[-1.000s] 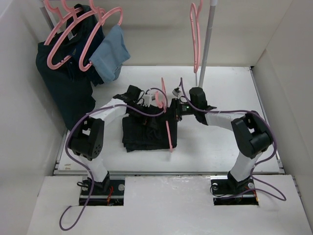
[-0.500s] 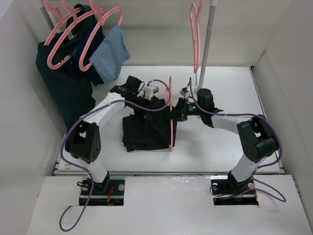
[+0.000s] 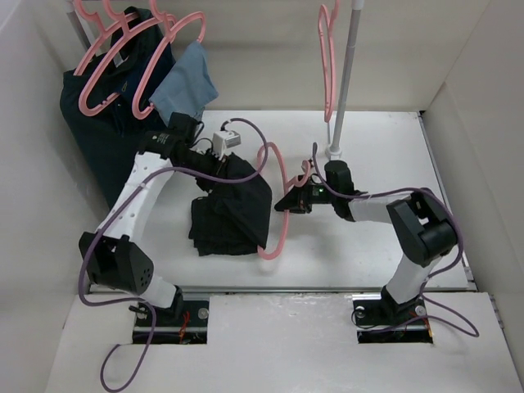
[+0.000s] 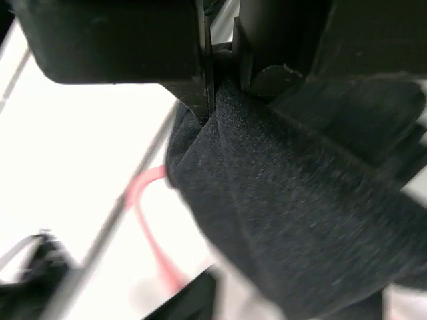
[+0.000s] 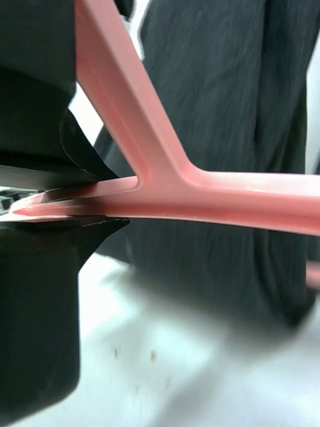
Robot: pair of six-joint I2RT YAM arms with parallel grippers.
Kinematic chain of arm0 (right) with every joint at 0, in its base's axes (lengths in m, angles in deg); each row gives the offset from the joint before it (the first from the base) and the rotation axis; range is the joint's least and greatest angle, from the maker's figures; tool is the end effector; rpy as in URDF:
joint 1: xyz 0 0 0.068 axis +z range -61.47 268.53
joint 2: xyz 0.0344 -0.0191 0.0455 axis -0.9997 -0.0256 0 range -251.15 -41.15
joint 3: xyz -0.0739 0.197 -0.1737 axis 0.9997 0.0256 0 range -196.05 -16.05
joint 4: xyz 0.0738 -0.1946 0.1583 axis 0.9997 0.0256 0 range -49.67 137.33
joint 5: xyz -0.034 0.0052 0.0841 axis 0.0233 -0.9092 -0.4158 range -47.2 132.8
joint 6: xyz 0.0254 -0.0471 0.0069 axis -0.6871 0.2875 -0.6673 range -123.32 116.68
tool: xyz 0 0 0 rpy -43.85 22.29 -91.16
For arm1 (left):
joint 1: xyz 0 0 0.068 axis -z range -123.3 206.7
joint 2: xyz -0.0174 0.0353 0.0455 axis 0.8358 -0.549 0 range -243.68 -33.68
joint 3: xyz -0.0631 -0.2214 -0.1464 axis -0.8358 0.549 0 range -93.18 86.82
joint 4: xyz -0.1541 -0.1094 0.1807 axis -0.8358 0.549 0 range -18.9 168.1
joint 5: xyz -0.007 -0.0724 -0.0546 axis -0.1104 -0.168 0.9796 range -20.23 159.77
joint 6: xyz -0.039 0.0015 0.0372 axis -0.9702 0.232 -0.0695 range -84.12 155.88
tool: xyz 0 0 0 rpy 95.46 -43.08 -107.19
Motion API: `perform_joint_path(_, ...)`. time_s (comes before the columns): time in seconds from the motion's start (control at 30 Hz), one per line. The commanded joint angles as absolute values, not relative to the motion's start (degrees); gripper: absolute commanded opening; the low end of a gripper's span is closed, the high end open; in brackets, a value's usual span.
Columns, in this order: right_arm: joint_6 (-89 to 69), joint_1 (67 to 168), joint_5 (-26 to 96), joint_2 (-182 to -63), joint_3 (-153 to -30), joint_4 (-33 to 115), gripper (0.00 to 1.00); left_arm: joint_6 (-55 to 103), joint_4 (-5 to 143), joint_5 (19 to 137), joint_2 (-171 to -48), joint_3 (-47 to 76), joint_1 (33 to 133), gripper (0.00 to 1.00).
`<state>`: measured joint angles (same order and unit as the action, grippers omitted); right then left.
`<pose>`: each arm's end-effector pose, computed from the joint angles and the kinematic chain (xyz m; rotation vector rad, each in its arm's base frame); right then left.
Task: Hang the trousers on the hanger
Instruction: Place the trousers on the hanger, then place the hanger at the clothesline.
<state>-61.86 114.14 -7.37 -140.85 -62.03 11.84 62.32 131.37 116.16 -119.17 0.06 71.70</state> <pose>0.2997 0.1739 0.1704 -0.0028 2.3310 1.7264 0.2770 -0.1009 0.3576 1.1027 2.1192 -0.9459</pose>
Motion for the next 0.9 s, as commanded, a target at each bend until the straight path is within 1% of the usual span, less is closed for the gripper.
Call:
perform_joint_path(0.0, -61.15, 112.44, -3.43, -139.86, -60.80, 11.68, 0.00, 69.43, 136.06, 108.85, -115.07, 0.14, 66.47, 0.00)
perform_joint_path(0.1, -59.92, 110.86, -2.90, -137.93, -59.12, 13.43, 0.00, 71.13, 130.72, 98.46, -111.91, 9.88, 62.60, 0.00)
perform_joint_path(0.13, -59.92, 110.25, -2.38, -137.40, -58.51, 14.05, 0.00, 71.91, 126.78, 92.94, -111.90, 15.31, 61.89, 0.00)
perform_joint_path(0.23, -59.30, 110.24, -0.44, -134.85, -58.50, 16.42, 0.00, 71.92, 122.18, 85.53, -111.72, 22.02, 61.36, 0.00)
perform_joint_path(0.3, -57.73, 111.55, 1.75, -131.87, -59.20, 19.39, 0.00, 72.62, 118.05, 82.70, -113.29, 27.91, 61.36, 0.00)
perform_joint_path(0.37, -56.32, 113.22, 4.64, -129.67, -60.52, 22.65, 0.00, 73.14, 114.37, 80.24, -114.62, 32.91, 61.36, 0.29)
perform_joint_path(0.4, -55.62, 113.92, 5.70, -128.61, -62.00, 24.41, 0.00, 73.15, 113.48, 80.23, -115.32, 34.16, 61.36, 0.41)
perform_joint_path(0.43, -54.39, 114.71, 6.58, -126.60, -62.80, 27.73, 0.00, 73.15, 112.95, 80.23, -116.55, 35.13, 60.84, 0.49)
perform_joint_path(0.47, -54.38, 115.59, 8.42, -125.54, -63.59, 29.24, 0.00, 73.15, 112.94, 80.84, -116.56, 35.66, 60.83, 0.55)
perform_joint_path(0.6, -53.68, 121.12, 13.08, -120.79, -65.44, 34.00, 0.00, 78.15, 115.13, 85.40, -114.55, 34.19, 57.41, 0.73)
perform_joint_path(0.7, -52.10, 124.12, 15.38, -118.77, -67.46, 37.33, 0.00, 82.97, 117.15, 86.90, -111.12, 31.46, 54.68, 0.73)
perform_joint_path(0.73, -51.14, 126.30, 17.30, -118.76, -69.82, 39.00, 0.00, 84.21, 119.33, 87.86, -110.41, 28.75, 54.16, 0.70)
perform_joint_path(0.77, -50.08, 127.28, 18.27, -118.76, -71.23, 42.23, 0.00, 85.53, 121.01, 89.35, -109.28, 27.07, 54.15, 0.65)
perform_joint_path(0.8, -47.99, 128.25, 18.98, -118.76, -72.64, 43.74, 0.00, 86.85, 123.11, 91.37, -108.74, 25.05, 53.63, 0.63)
perform_joint_path(0.87, -46.65, 130.70, 20.13, -118.76, -76.58, 46.03, 0.00, 91.59, 131.10, 100.41, -108.04, 18.55, 53.62, 0.63)
